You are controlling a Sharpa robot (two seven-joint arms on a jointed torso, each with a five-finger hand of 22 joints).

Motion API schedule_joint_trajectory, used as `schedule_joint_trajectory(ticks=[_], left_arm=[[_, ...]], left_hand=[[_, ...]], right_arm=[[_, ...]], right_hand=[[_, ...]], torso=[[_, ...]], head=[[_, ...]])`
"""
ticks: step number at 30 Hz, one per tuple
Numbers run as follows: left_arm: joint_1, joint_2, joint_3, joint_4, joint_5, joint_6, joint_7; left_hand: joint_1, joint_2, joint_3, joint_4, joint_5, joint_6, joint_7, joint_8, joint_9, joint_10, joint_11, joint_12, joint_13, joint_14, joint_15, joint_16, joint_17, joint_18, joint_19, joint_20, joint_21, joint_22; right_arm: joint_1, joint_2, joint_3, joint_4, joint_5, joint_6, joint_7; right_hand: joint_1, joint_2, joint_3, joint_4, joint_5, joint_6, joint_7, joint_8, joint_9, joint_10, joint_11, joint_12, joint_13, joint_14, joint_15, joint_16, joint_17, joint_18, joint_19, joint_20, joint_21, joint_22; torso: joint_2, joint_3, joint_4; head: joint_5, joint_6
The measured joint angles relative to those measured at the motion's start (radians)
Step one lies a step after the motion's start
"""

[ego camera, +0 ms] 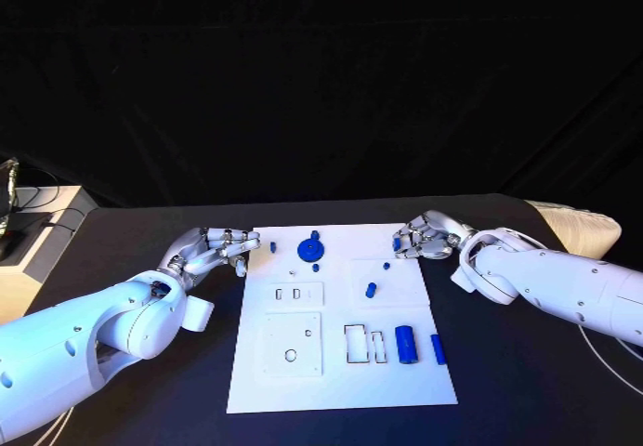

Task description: Assemble the parts on the task board

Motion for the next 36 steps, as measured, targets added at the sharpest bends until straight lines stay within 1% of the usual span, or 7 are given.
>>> schedule_joint_trajectory(ticks=[12,14,18,20,23,31,36], left_arm=[[0.000,-0.002,0.000,0.000,0.000,0.001,-0.001],[0.000,-0.002,0.000,0.000,0.000,0.001,-0.002],[0.000,-0.003,0.000,0.001,0.000,0.002,-0.003],[0.000,-0.003,0.000,0.001,0.000,0.002,-0.003],[0.000,-0.004,0.000,0.001,0.000,0.002,-0.003],[0.000,-0.006,0.000,0.001,0.000,0.003,-0.005],[0.000,-0.006,0.000,0.001,0.000,0.003,-0.005]], left_hand=[[0.000,0.000,0.000,0.000,0.000,0.000,0.000,0.000,0.000,0.000,0.000,0.000,0.000,0.000,0.000,0.000,0.000,0.000,0.000,0.000,0.000,0.000],[0.000,0.000,0.000,0.000,0.000,0.000,0.000,0.000,0.000,0.000,0.000,0.000,0.000,0.000,0.000,0.000,0.000,0.000,0.000,0.000,0.000,0.000],[0.000,0.000,0.000,0.000,0.000,0.000,0.000,0.000,0.000,0.000,0.000,0.000,0.000,0.000,0.000,0.000,0.000,-0.001,0.000,0.000,0.000,0.000],[0.000,0.000,0.000,0.000,0.000,0.000,0.000,0.000,0.000,0.000,0.000,0.000,0.000,0.000,0.000,0.000,0.000,-0.001,0.000,0.000,0.000,0.000],[0.000,0.000,0.000,0.000,0.000,0.000,0.000,0.000,0.000,0.000,0.000,0.000,0.000,0.000,0.000,0.000,0.000,-0.001,0.000,0.000,0.000,0.000],[0.000,0.000,0.000,0.000,0.000,0.000,0.000,0.000,0.000,0.000,0.000,0.000,0.000,0.000,0.000,0.000,0.000,-0.001,0.000,0.000,0.000,0.000],[0.000,0.000,0.003,-0.003,0.000,0.000,0.000,0.000,0.000,0.000,0.000,0.000,0.000,0.000,0.000,0.000,0.000,-0.001,0.000,0.000,0.000,0.001]], right_arm=[[0.000,0.007,0.000,-0.001,-0.001,-0.001,-0.004],[0.000,0.008,0.000,-0.001,-0.001,-0.001,-0.004],[0.000,0.009,0.000,-0.001,-0.001,-0.001,-0.005],[0.000,0.010,0.000,-0.001,-0.001,-0.002,-0.005],[0.000,0.010,0.000,-0.002,-0.001,-0.004,-0.005],[0.000,0.008,0.000,-0.005,-0.001,-0.012,-0.005],[0.000,0.007,0.000,-0.001,-0.001,-0.017,-0.005]], right_hand=[[-0.010,0.010,0.014,-0.009,0.000,0.012,-0.001,0.000,0.000,0.005,-0.002,0.004,0.007,0.004,-0.004,0.003,0.005,0.000,0.000,0.000,0.008,0.000],[-0.016,0.017,0.020,-0.014,-0.001,0.021,-0.007,0.000,0.000,0.008,-0.004,0.004,0.009,0.004,-0.004,0.003,0.006,0.000,0.000,0.000,0.008,0.000],[-0.016,0.060,0.044,-0.016,-0.040,0.052,-0.019,0.000,0.000,0.015,-0.007,0.004,0.014,0.006,-0.006,0.007,0.012,0.000,0.000,0.000,0.019,0.000],[-0.018,0.064,0.062,-0.017,-0.051,0.062,-0.026,0.000,0.000,0.018,-0.008,0.004,0.016,0.007,-0.007,0.007,0.013,0.000,0.000,0.000,0.020,0.000],[-0.023,0.085,0.092,-0.022,-0.051,0.076,-0.033,0.000,-0.001,0.021,-0.015,0.004,0.021,0.004,-0.011,0.007,0.016,-0.015,-0.001,-0.006,0.023,0.000],[-0.029,0.103,0.147,-0.041,-0.105,0.089,-0.046,-0.001,-0.001,0.023,-0.020,0.004,0.029,0.007,-0.015,0.007,0.021,-0.015,0.000,-0.008,0.024,0.000],[-0.032,0.106,0.155,-0.045,-0.109,0.089,-0.046,0.002,-0.001,0.021,-0.022,0.004,0.032,0.007,-0.015,0.007,0.024,-0.015,0.000,-0.008,0.023,0.000]], torso=[[0.000,-0.0007,-0.0003],[0.000,-0.0007,-0.0004],[0.000,-0.0005,-0.0003],[0.000,-0.0003,-0.0004],[0.000,-0.0002,-0.0001],[0.000,0.0004,-0.0008],[0.000,0.0004,-0.0009]], head=[[0.002,-0.002],[0.002,-0.002],[0.003,-0.002],[0.003,-0.002],[0.004,-0.002],[0.005,-0.003],[0.006,-0.003]])
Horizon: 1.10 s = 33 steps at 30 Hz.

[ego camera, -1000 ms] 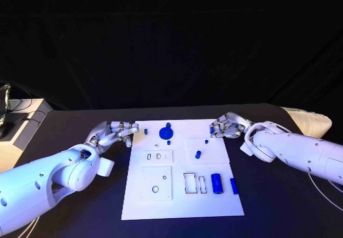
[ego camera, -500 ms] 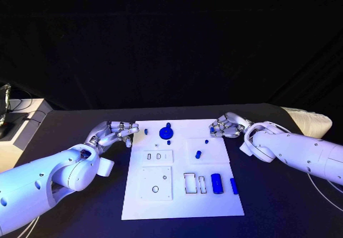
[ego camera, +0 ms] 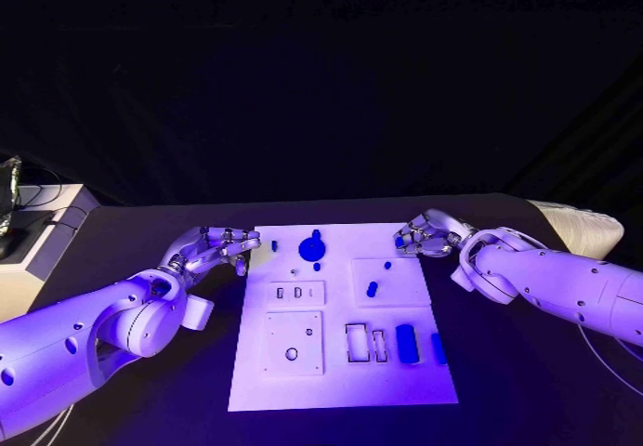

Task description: Assemble the parts on the task board

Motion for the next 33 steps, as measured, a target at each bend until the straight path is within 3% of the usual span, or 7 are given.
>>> schedule_joint_trajectory(ticks=[6,10,16,20,25,33], left_arm=[[0.000,-0.001,0.000,-0.001,0.000,0.000,0.000],[0.000,0.000,0.000,-0.002,0.000,0.000,-0.001],[0.000,0.001,-0.001,-0.005,0.000,0.001,-0.002],[0.000,0.003,0.000,-0.007,0.000,0.001,-0.003],[0.000,0.006,0.000,-0.009,0.000,0.001,-0.004],[0.000,0.014,0.000,-0.012,0.000,0.001,-0.007]], left_hand=[[0.000,0.000,0.000,0.000,0.000,0.000,0.000,0.000,0.000,0.000,0.000,0.000,0.000,0.000,0.000,0.000,0.000,-0.004,0.000,0.000,0.000,0.000],[0.000,0.000,0.000,0.000,0.000,0.000,0.000,0.000,0.000,0.000,0.000,0.000,0.000,0.000,0.000,0.000,0.001,0.002,0.000,0.000,0.000,0.000],[0.000,0.000,0.000,0.000,0.000,0.000,0.000,0.000,0.000,0.000,0.000,0.000,0.000,0.000,0.000,0.000,0.001,0.006,0.000,0.000,0.000,0.000],[0.000,0.000,0.000,0.000,0.000,0.000,0.000,0.000,0.000,0.000,0.000,0.000,0.000,0.000,0.000,0.000,0.001,0.006,0.000,0.000,0.000,0.000],[0.000,0.000,0.000,0.000,0.000,0.000,0.000,0.000,0.000,0.000,0.000,0.000,0.000,0.000,0.000,0.000,0.001,0.005,0.000,0.000,0.000,0.001],[0.000,0.000,0.000,0.000,0.000,0.000,0.000,0.000,0.000,0.000,0.000,0.000,0.000,0.000,0.000,0.000,0.001,0.005,0.000,0.000,0.000,0.001]], right_arm=[[0.004,-0.005,0.001,0.021,0.002,-0.007,-0.001],[0.022,-0.015,0.003,0.054,0.011,-0.013,-0.007],[0.061,-0.022,0.007,0.153,0.028,-0.034,-0.036],[0.068,-0.009,0.006,0.220,0.032,-0.055,-0.076],[0.068,0.027,0.000,0.304,0.023,-0.084,-0.144],[0.039,0.073,-0.013,0.403,-0.086,-0.140,-0.279]], right_hand=[[-0.001,0.001,0.000,0.000,-0.006,0.002,-0.002,0.000,0.000,0.004,-0.004,0.000,0.002,0.000,0.000,0.000,0.001,0.000,-0.004,-0.004,0.004,0.000],[-0.001,0.001,0.000,0.000,-0.006,0.002,-0.002,0.000,0.001,0.004,-0.004,0.000,0.002,0.000,0.000,0.000,0.002,0.000,-0.004,-0.003,0.004,0.000],[-0.006,-0.003,0.000,0.000,-0.008,0.003,-0.003,0.000,0.001,0.004,-0.004,0.000,0.003,0.000,0.000,0.000,0.002,0.000,-0.004,-0.003,0.004,0.000],[-0.006,-0.003,0.000,0.000,-0.020,0.003,-0.003,0.000,0.001,0.004,-0.003,0.000,0.005,0.000,0.000,0.000,-0.001,0.000,-0.004,-0.003,0.004,0.000],[-0.005,-0.003,0.000,0.000,-0.027,0.003,-0.003,-0.001,0.001,0.004,-0.003,-0.004,0.005,0.000,0.000,-0.004,-0.004,0.000,-0.004,-0.003,0.002,0.000],[-0.009,-0.007,-0.006,-0.005,-0.034,0.003,-0.003,-0.002,0.001,0.004,-0.003,-0.004,0.004,0.000,0.000,-0.006,-0.008,0.000,-0.002,-0.006,-0.004,0.001]], torso=[[-0.001,-0.0004,0.0000],[-0.002,-0.0011,-0.0012],[-0.003,-0.0024,-0.0043],[-0.006,-0.0044,-0.0079],[-0.012,-0.0075,-0.0105],[-0.021,-0.0132,-0.0128]], head=[[0.003,0.000],[0.005,0.002],[0.009,0.003],[0.017,0.002],[0.027,-0.006],[0.043,-0.017]])
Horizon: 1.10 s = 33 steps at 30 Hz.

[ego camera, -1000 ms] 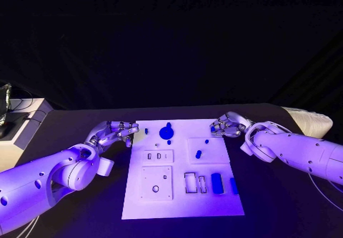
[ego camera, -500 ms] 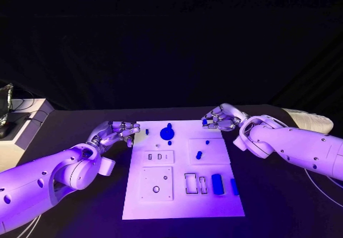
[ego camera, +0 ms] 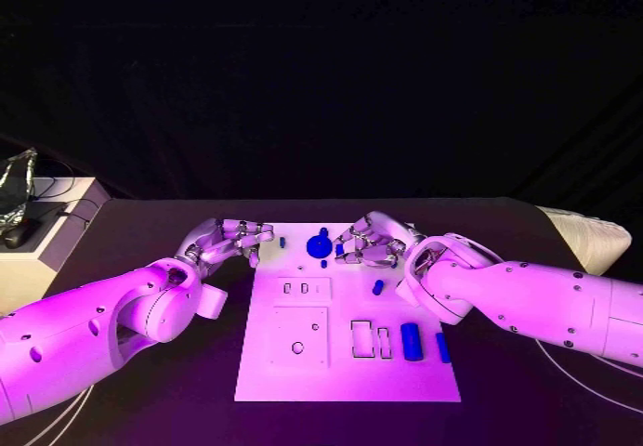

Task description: Assemble the parts on the task board

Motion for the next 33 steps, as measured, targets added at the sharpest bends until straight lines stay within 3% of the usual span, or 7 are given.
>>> schedule_joint_trajectory(ticks=[15,33], left_arm=[[0.000,0.006,0.000,-0.001,0.000,0.002,-0.004],[0.000,0.008,0.000,-0.004,0.000,0.007,-0.005]], left_hand=[[0.000,0.000,0.000,0.000,0.000,0.000,0.000,0.000,0.000,0.000,0.000,0.000,0.000,0.000,0.000,0.000,0.002,-0.003,0.000,0.000,0.000,0.001],[0.000,0.000,0.000,0.000,0.000,0.000,0.000,0.000,0.000,0.000,0.000,0.000,0.000,0.000,0.000,0.000,0.001,-0.004,0.000,0.000,0.000,0.001]], right_arm=[[-0.057,0.070,-0.012,0.034,-0.163,-0.050,-0.190],[-0.083,0.108,-0.013,0.005,-0.230,-0.063,-0.243]], right_hand=[[-0.009,-0.009,-0.003,-0.003,0.002,0.006,-0.002,-0.001,0.000,0.001,0.000,0.000,0.001,0.004,-0.004,-0.006,-0.008,0.000,0.001,-0.001,-0.004,0.000],[-0.015,-0.015,-0.003,-0.003,0.006,0.010,0.000,0.000,0.000,0.007,0.000,0.000,0.004,0.004,-0.004,-0.006,-0.007,0.000,0.001,-0.001,-0.004,0.000]], torso=[[-0.002,-0.0021,0.0009],[-0.001,-0.0024,0.0024]], head=[[0.012,-0.014],[0.022,-0.029]])
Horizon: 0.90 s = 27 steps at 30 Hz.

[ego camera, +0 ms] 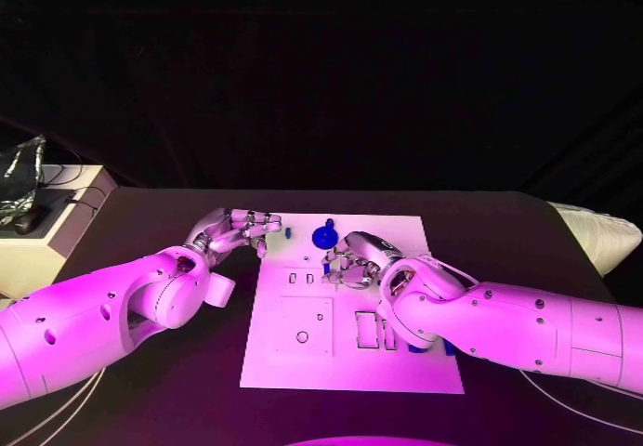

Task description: Assemble the parts on the task board

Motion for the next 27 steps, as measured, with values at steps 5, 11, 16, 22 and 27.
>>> schedule_joint_trajectory(ticks=[5,11,16,22,27], left_arm=[[0.000,0.000,0.000,0.000,0.000,0.001,0.000],[0.000,0.000,0.000,0.000,0.000,0.001,-0.001],[0.000,0.000,0.000,-0.001,0.000,0.002,-0.001],[-0.001,0.000,0.000,-0.002,0.000,0.002,-0.002],[-0.001,0.000,0.000,-0.002,0.000,0.003,-0.002]], left_hand=[[0.000,0.000,0.000,0.000,0.000,0.000,0.000,0.000,0.000,0.000,0.000,0.000,0.000,0.000,0.000,0.000,0.000,0.000,0.000,0.000,0.000,0.000],[0.000,0.000,0.000,0.000,0.000,0.000,0.000,0.000,0.000,0.000,0.000,0.000,0.000,0.000,0.000,0.000,0.000,0.000,0.000,0.000,0.000,0.000],[0.000,0.000,0.000,0.000,0.000,0.000,0.000,0.000,0.000,0.000,0.000,0.000,0.000,0.000,0.000,0.000,0.000,0.000,0.000,0.000,0.000,0.000],[0.000,0.000,0.000,0.000,0.000,0.000,0.000,0.000,0.000,0.000,0.000,0.000,0.000,0.000,0.000,0.000,0.001,-0.001,0.000,0.000,0.000,0.003],[0.000,0.000,0.000,0.000,0.000,0.000,0.000,0.000,0.000,0.000,0.000,0.000,0.000,0.000,0.000,0.000,0.001,-0.001,0.000,0.000,0.000,0.003]], right_arm=[[-0.002,0.004,0.000,-0.010,-0.016,0.002,-0.006],[-0.004,0.006,-0.001,-0.024,-0.038,0.011,-0.015],[-0.005,0.006,-0.002,-0.030,-0.052,0.021,-0.020],[-0.005,0.009,-0.002,-0.035,-0.064,0.027,-0.022],[-0.006,0.011,-0.001,-0.037,-0.069,0.029,-0.023]], right_hand=[[-0.002,-0.002,0.000,0.000,0.004,0.000,0.000,0.000,0.001,0.000,0.000,0.000,0.000,0.000,0.000,0.000,0.000,0.000,0.000,0.000,0.000,0.000],[-0.006,-0.006,-0.003,0.003,0.004,0.000,0.000,0.000,0.001,0.000,0.000,0.000,0.000,0.000,0.000,0.000,0.000,0.000,0.000,0.000,0.000,0.000],[-0.002,-0.010,-0.003,0.003,0.004,0.000,0.000,0.000,0.001,0.000,0.000,0.000,0.000,0.000,0.000,0.000,0.000,0.000,0.000,0.000,0.000,0.000],[-0.006,-0.014,-0.003,0.003,0.003,0.000,0.000,0.000,0.001,0.002,0.002,0.000,0.000,0.000,0.000,0.000,0.000,0.000,0.000,0.000,0.000,0.000],[-0.010,-0.019,-0.006,0.006,0.003,0.001,0.002,0.000,0.001,0.002,0.002,0.000,0.000,0.000,0.000,0.000,-0.002,0.000,0.000,0.000,0.000,0.000]], torso=[[0.000,0.0001,0.0002],[0.000,-0.0005,0.0001],[0.000,-0.0003,-0.0006],[0.000,0.0000,-0.0009],[0.000,0.0000,-0.0005]], head=[[0.002,-0.003],[0.004,-0.007],[0.004,-0.009],[0.004,-0.013],[0.006,-0.016]])
